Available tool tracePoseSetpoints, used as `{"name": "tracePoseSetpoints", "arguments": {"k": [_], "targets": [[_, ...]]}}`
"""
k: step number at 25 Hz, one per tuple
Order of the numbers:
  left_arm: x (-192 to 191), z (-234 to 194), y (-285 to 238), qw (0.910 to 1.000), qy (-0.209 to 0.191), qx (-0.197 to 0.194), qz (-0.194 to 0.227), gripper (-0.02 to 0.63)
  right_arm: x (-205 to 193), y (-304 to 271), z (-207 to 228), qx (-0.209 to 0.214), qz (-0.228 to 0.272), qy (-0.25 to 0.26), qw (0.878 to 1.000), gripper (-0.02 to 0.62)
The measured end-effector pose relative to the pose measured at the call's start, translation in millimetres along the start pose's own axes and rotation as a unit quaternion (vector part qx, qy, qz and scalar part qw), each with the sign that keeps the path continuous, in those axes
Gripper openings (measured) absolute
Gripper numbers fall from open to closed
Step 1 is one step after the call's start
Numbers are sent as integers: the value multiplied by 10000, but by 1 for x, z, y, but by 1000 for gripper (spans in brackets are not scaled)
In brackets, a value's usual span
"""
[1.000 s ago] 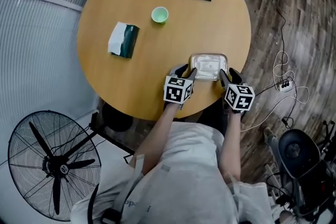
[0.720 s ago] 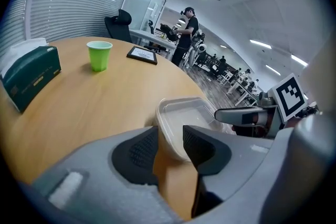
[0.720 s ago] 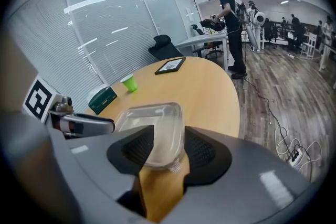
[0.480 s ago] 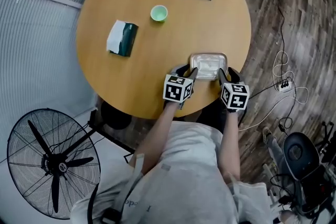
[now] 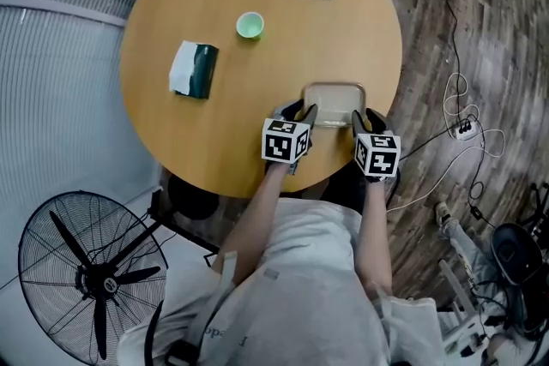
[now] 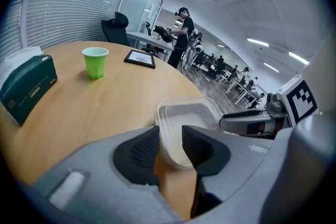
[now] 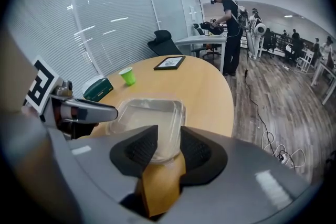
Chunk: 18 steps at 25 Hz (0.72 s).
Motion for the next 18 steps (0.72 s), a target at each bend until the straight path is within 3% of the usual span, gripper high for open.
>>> {"name": "tracePoseSetpoints", "arguments": {"k": [18], "targets": [[4, -1, 23, 9990, -225, -214, 315, 141, -8, 24, -24, -158, 436, -109, 9989, 124]]}}
Point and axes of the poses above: the fingertips, and each gripper's own axes: y backward along the fingers, z to its right, x out of its top, the point moved 10 cm from there along y, backward along the fingers, and after that the axes turned 12 degrees about x, right-handed, at the moved point
